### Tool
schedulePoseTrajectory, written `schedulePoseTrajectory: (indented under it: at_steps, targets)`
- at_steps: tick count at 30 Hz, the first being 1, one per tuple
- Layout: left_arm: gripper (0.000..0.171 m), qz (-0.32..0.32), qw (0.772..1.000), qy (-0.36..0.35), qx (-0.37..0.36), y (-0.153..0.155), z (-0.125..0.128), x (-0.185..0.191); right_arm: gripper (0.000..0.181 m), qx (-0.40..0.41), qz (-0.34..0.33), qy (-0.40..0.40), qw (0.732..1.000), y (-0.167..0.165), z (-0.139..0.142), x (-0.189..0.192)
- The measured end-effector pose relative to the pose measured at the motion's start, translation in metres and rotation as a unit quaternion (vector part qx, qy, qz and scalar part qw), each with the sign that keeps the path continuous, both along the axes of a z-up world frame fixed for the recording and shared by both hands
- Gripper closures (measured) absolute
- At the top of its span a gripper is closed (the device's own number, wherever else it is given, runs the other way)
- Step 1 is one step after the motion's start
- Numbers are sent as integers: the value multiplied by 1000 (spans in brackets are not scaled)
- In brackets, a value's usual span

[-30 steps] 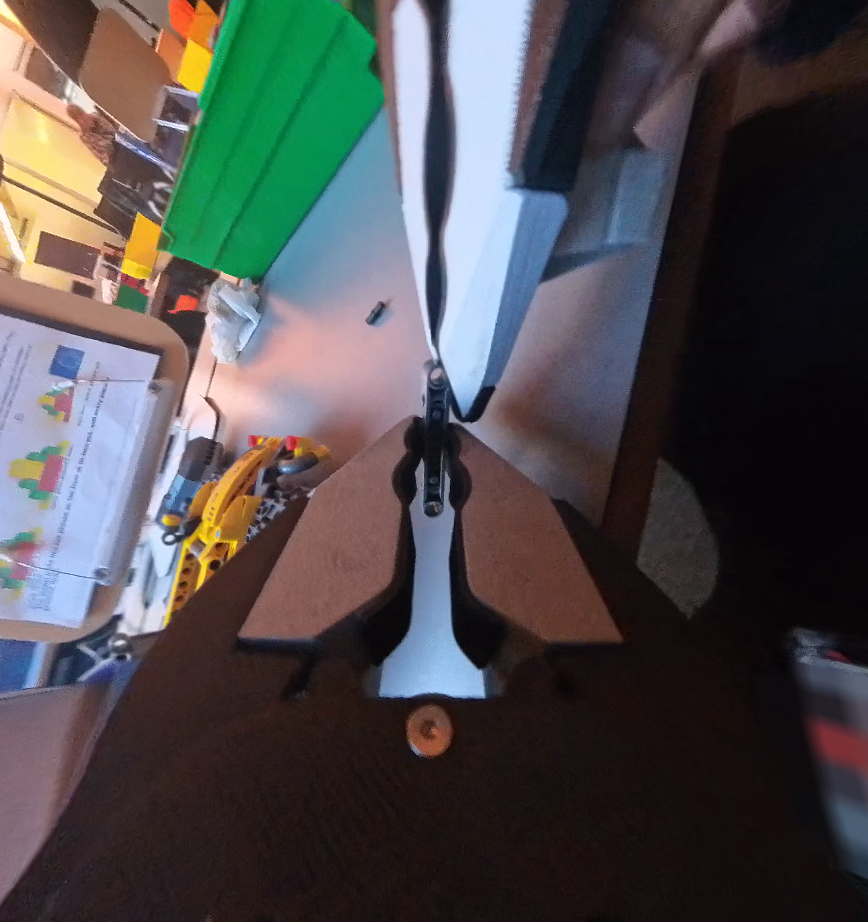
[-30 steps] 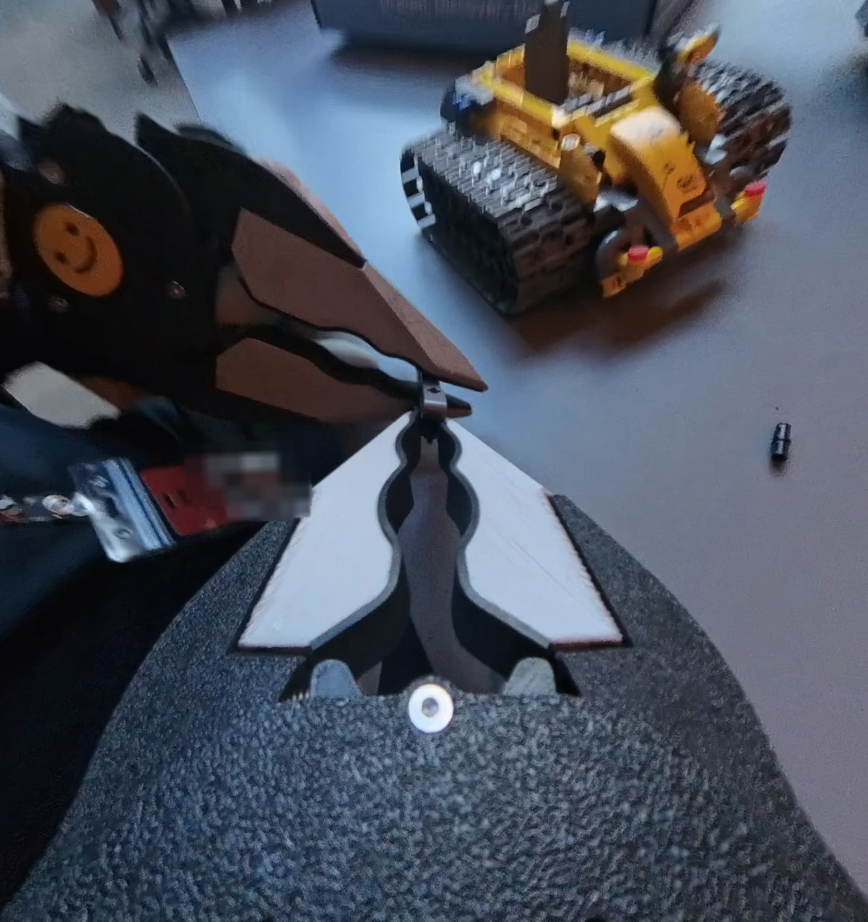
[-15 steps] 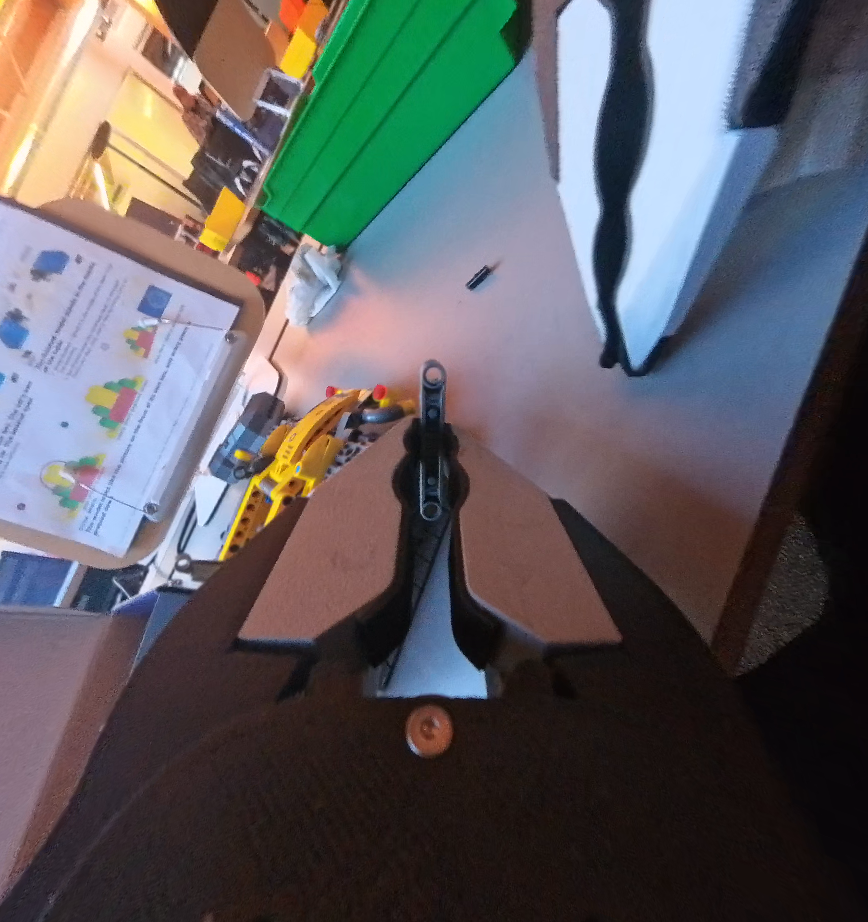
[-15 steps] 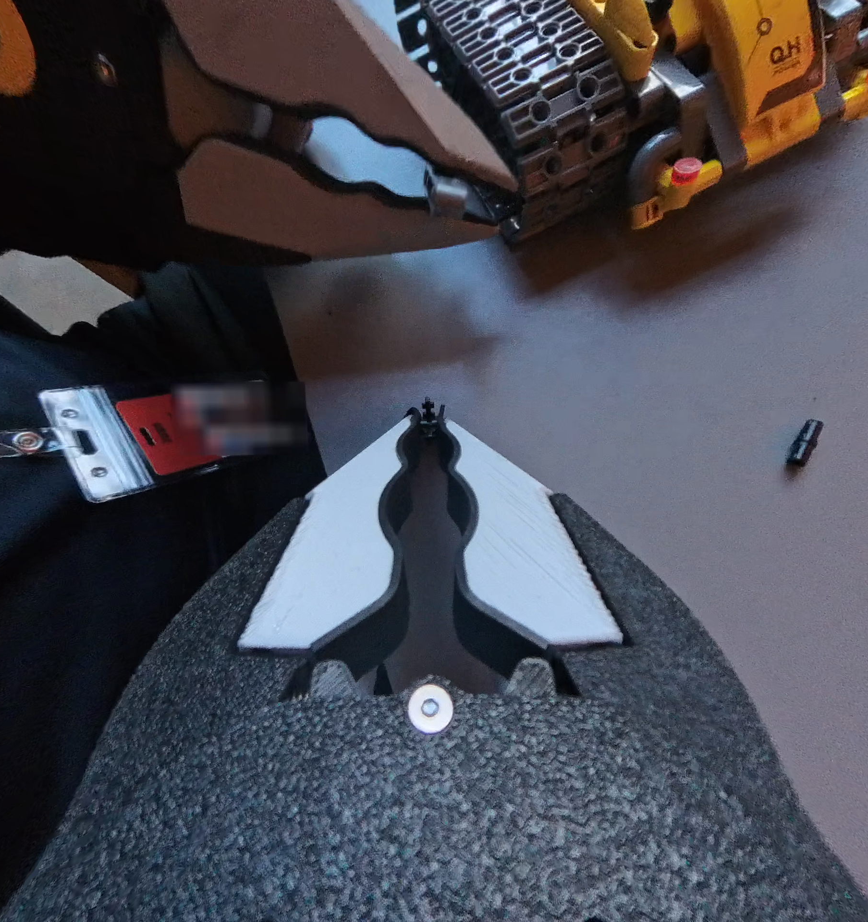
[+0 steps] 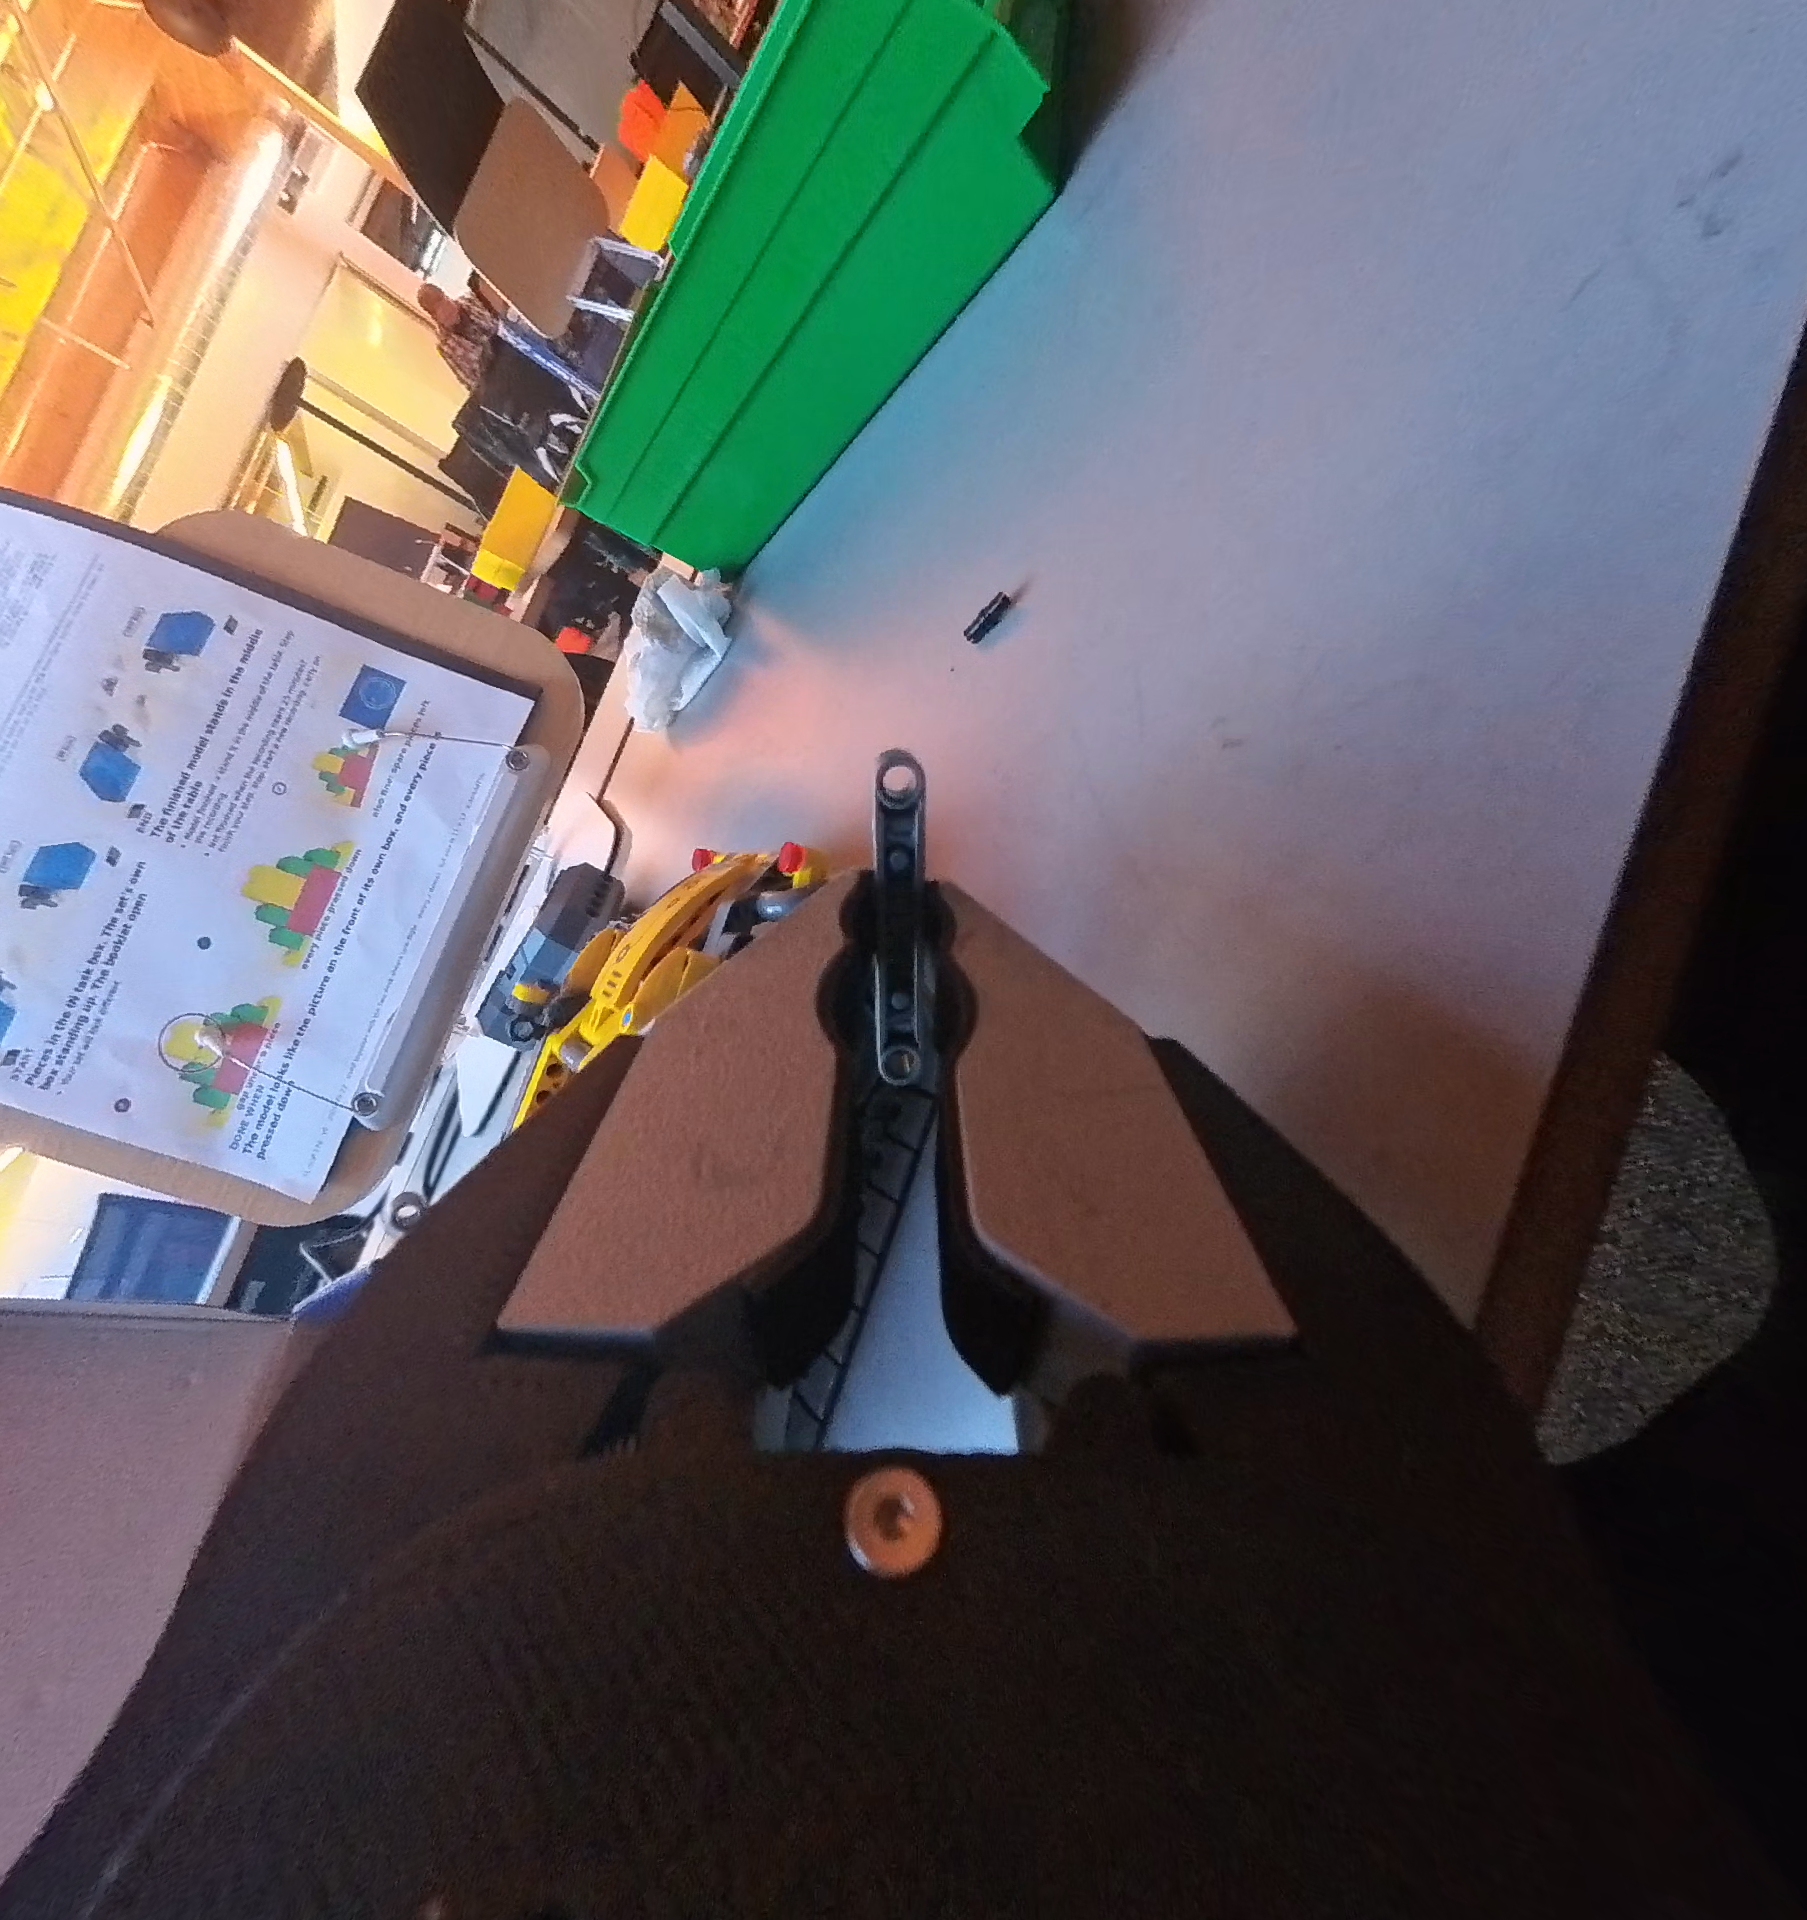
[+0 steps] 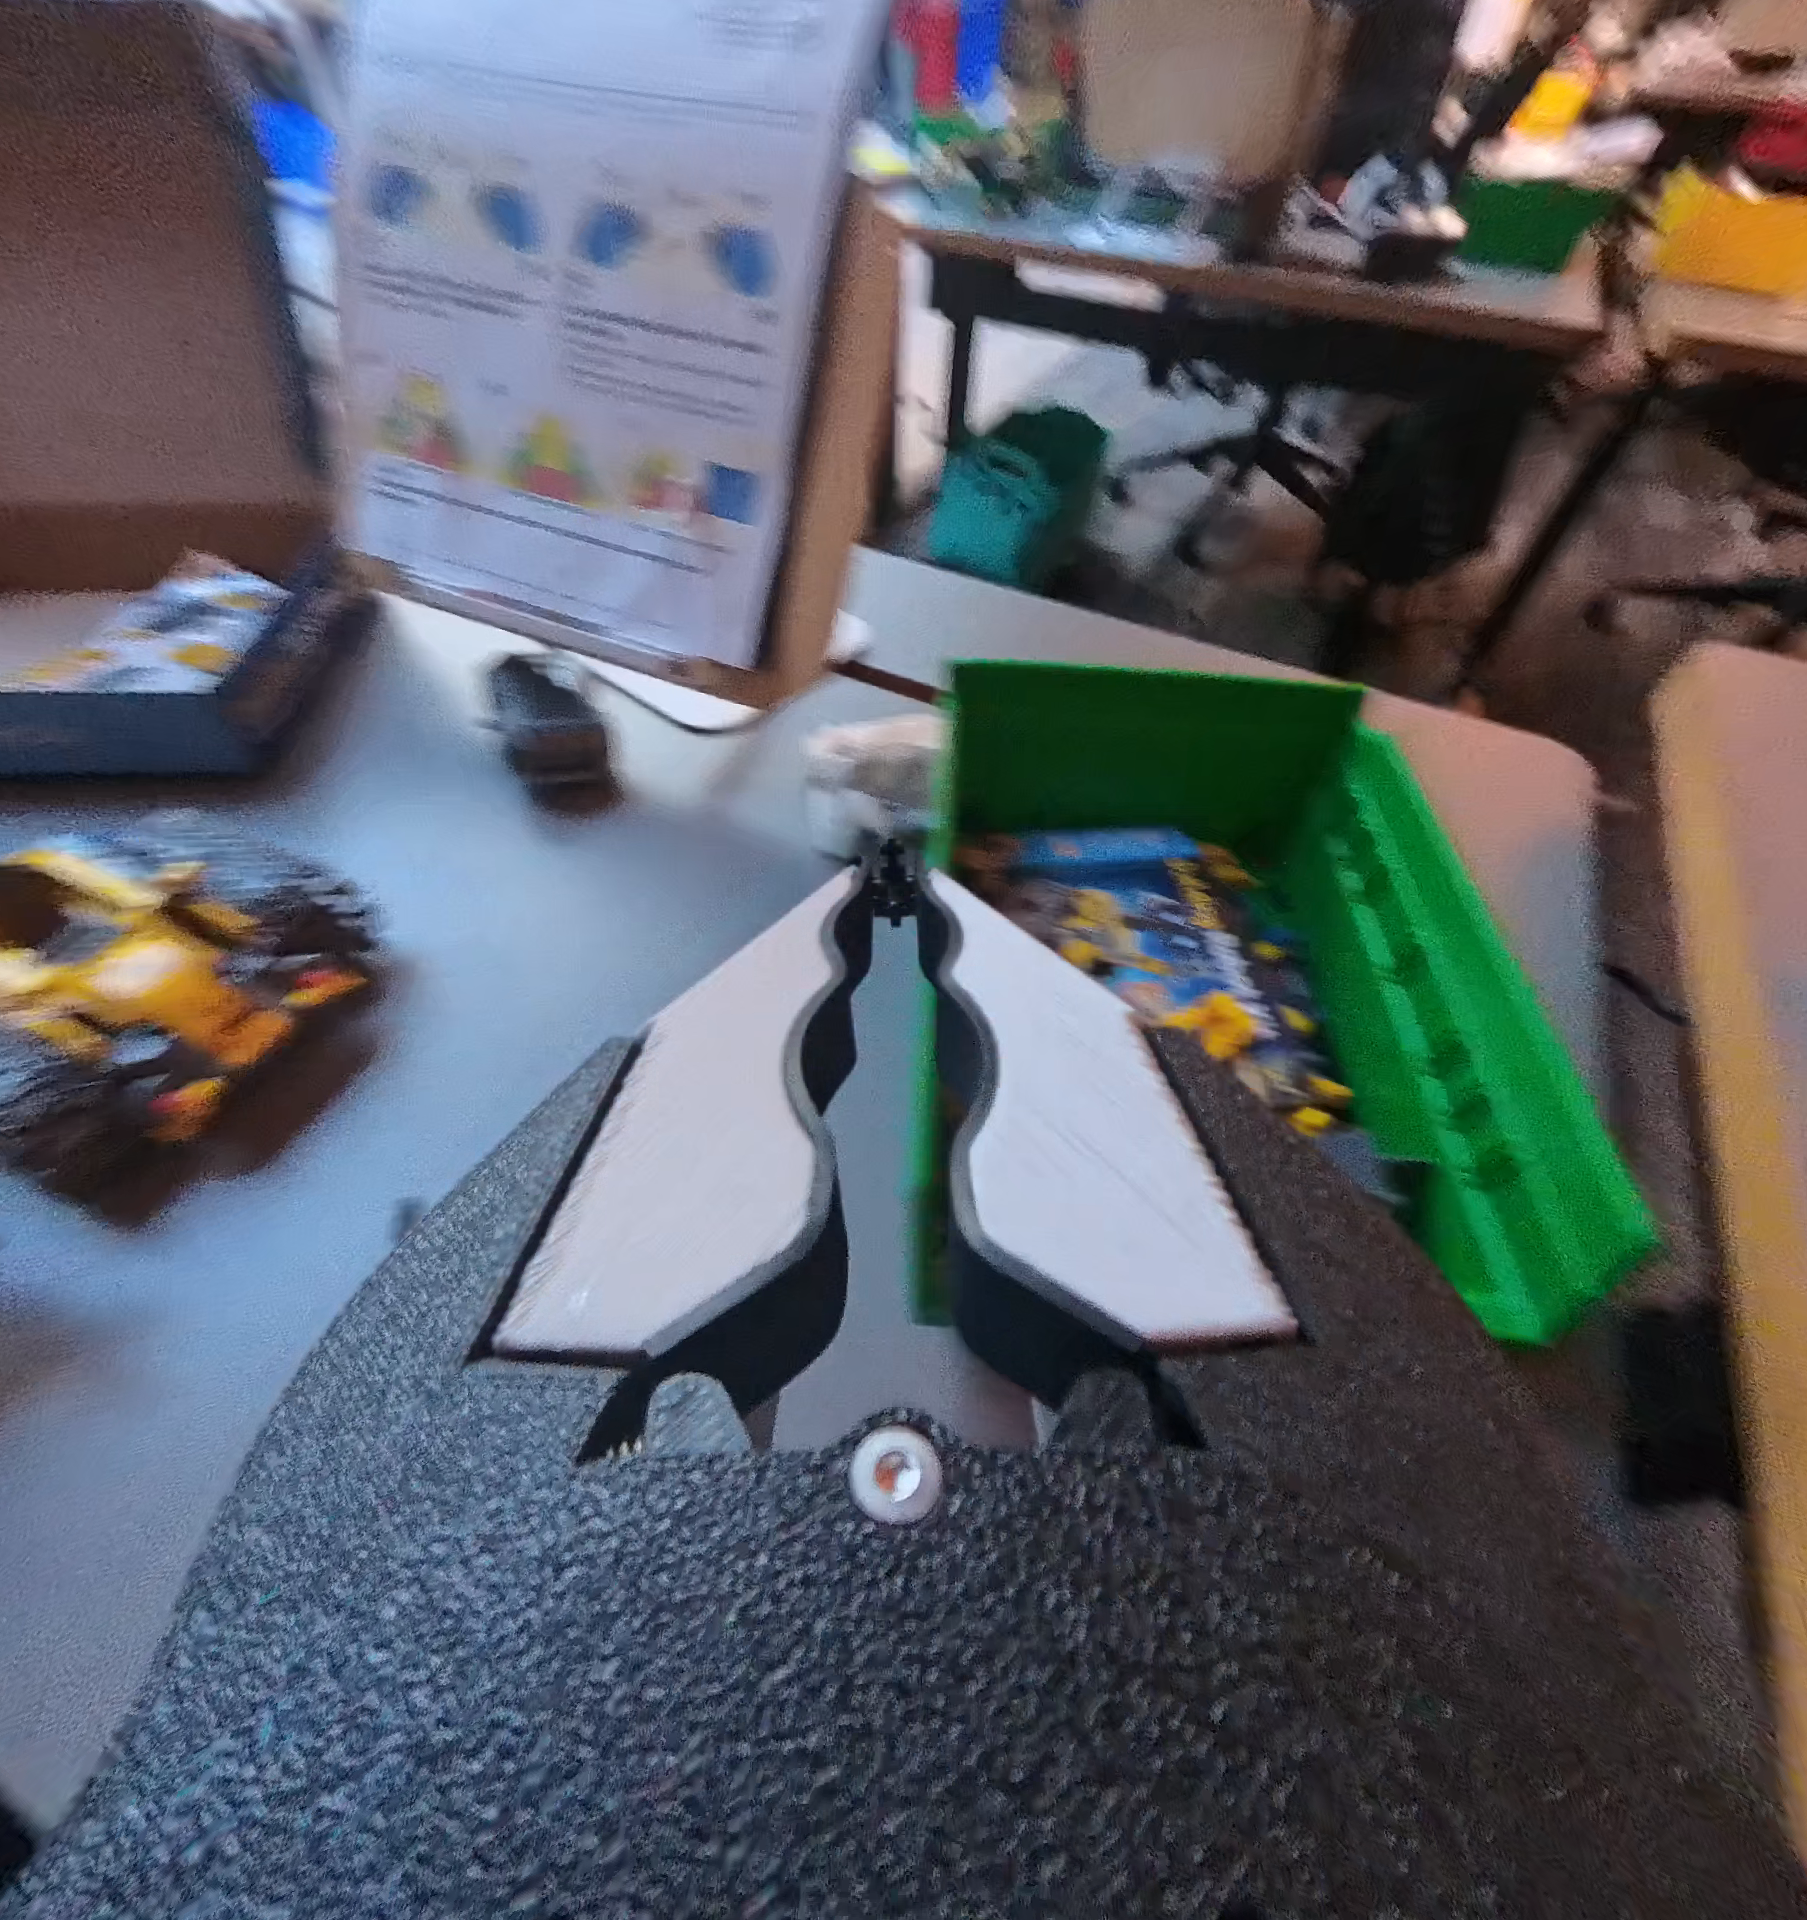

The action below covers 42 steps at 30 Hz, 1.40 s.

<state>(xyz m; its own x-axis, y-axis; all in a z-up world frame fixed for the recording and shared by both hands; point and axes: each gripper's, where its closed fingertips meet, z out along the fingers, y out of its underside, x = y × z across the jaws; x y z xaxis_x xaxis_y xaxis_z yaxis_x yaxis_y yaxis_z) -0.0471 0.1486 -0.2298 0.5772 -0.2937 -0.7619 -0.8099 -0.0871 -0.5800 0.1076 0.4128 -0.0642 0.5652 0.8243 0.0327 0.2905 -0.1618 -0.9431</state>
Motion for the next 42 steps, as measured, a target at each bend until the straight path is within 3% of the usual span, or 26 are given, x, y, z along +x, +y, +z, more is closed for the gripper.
schedulePoseTrajectory:
  at_steps: [4,7,11,13,15,19,21,23,27,31,35,39,42]
  targets:
    - [167,3,1000,3,4,1,1,-1,166,-109,-39,-91,989,62,-52,12]
    - [166,4,1000,2,5,1,1,-1,153,-149,-45,-104,982,69,-79,14]
    - [167,1,1000,-2,9,0,3,-1,154,-145,-38,-72,986,58,-78,12]
    - [166,1,1000,-13,14,0,6,-2,155,-112,-3,-24,993,31,-56,-1]
    - [167,0,1000,-21,19,-1,8,-2,160,-98,85,3,992,-27,-44,-29]
    - [166,0,1000,-9,23,-1,7,-1,159,-129,285,-26,949,-182,-77,-81]
    - [167,0,1000,-5,26,-1,7,-1,159,-123,336,-38,933,-238,-99,-99]
    - [166,0,1000,-3,26,-1,7,-1,158,-113,354,-58,927,-272,-120,-114]
    - [167,-12,1000,4,27,-3,6,3,156,-86,356,-85,927,-292,-145,-137]
    - [166,-15,999,4,28,-3,6,4,174,-100,358,-66,926,-292,-144,-145]
    - [162,-16,999,-24,43,-4,15,2,175,-100,352,-44,930,-287,-139,-141]
    - [143,-23,995,-80,54,-7,27,-2,176,-18,344,-8,939,-275,-119,-121]
    - [140,-34,994,-85,53,-9,28,1,176,65,336,-9,939,-271,-110,-102]
